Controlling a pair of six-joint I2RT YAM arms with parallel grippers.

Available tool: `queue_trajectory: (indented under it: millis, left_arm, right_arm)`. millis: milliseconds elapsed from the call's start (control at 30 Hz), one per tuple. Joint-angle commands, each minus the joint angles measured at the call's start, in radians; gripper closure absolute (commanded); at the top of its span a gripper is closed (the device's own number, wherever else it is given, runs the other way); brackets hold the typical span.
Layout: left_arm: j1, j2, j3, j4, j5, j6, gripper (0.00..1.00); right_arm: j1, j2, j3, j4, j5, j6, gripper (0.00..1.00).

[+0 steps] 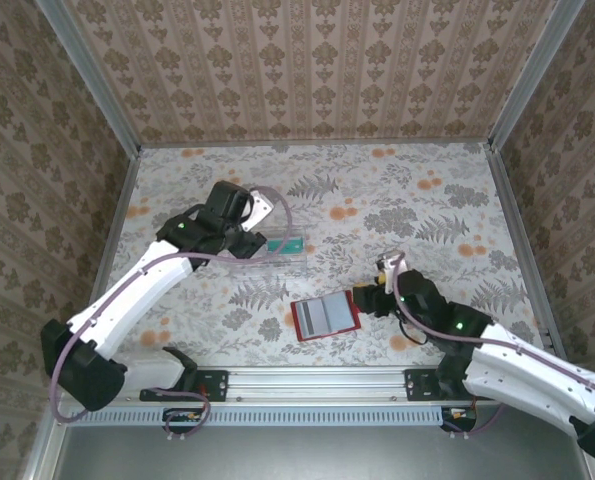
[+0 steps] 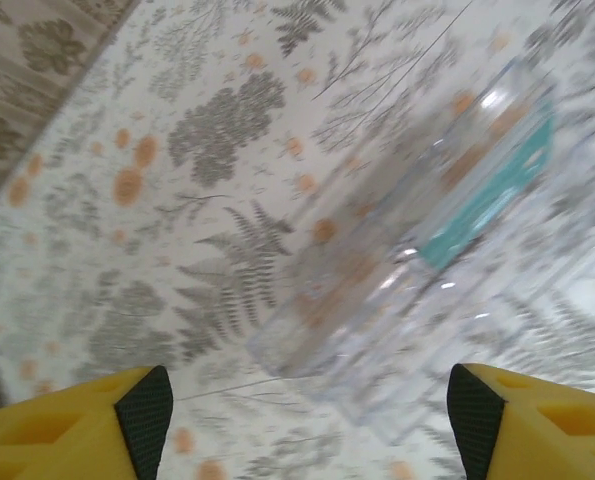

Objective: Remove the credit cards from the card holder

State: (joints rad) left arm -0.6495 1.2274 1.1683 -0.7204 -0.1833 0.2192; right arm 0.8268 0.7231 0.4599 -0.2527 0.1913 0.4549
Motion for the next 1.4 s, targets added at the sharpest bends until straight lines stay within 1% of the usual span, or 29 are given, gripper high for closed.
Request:
queue_trajectory:
  millis: [0,33,67,100,200,267,333,400,500,567,667,767,900,1000,1133,1367]
  left_arm:
    - [-0.007,-0.085,-0.058,0.028,0.198,-0.37,0.23]
    - [-0.007,-0.115,-0.092,0.062,0.234,-0.448,0.23]
    - [-0.006,-0.149,-0.132,0.112,0.274,-0.522,0.23]
    - [-0.01,-0.183,-0.191,0.167,0.304,-0.598,0.24]
    - [-0.031,-0.263,-0.347,0.287,0.326,-0.789,0.27]
    - [-0.065,-0.293,-0.443,0.347,0.319,-0.902,0.3]
    - [-0.112,-0.305,-0.523,0.398,0.297,-1.013,0.32]
    - [-0.189,-0.304,-0.598,0.45,0.243,-1.116,0.34]
    - [-0.31,-0.288,-0.685,0.538,0.144,-1.242,0.35]
    - [-0.361,-0.259,-0.712,0.568,0.101,-1.307,0.38]
    - [-0.408,-0.189,-0.706,0.584,0.08,-1.346,0.42]
    - [-0.435,-0.104,-0.682,0.626,0.091,-1.352,0.44]
    - [-0.461,0.009,-0.625,0.655,0.121,-1.346,0.53]
    - [-0.479,0.07,-0.588,0.665,0.134,-1.341,0.57]
    - [-0.496,0.114,-0.561,0.668,0.141,-1.34,0.58]
    - [-0.496,0.163,-0.553,0.657,0.158,-1.365,0.58]
  right_arm:
    - [-0.002,0.103,0.069,-0.018,-0.083,-0.003,0.47]
    - [-0.001,0.139,0.077,-0.015,-0.098,-0.005,0.52]
    - [0.0,0.178,0.084,-0.009,-0.115,-0.008,0.59]
    - [0.001,0.214,0.09,-0.007,-0.127,-0.005,0.63]
    - [0.004,0.299,0.089,0.009,-0.138,0.005,0.67]
    - [0.006,0.339,0.084,0.02,-0.138,0.012,0.69]
    - [0.007,0.372,0.074,0.03,-0.135,0.024,0.69]
    - [0.009,0.401,0.056,0.051,-0.133,0.045,0.67]
    - [0.012,0.438,0.02,0.089,-0.136,0.08,0.68]
    - [0.015,0.455,0.0,0.111,-0.138,0.099,0.68]
    - [0.03,0.474,-0.022,0.132,-0.138,0.125,0.69]
    - [0.037,0.482,-0.03,0.135,-0.124,0.14,0.69]
    - [0.05,0.489,-0.032,0.136,-0.114,0.158,0.7]
    - [0.062,0.497,-0.038,0.144,-0.112,0.169,0.71]
    - [0.072,0.508,-0.041,0.149,-0.107,0.177,0.71]
    - [0.076,0.498,-0.049,0.153,-0.101,0.18,0.71]
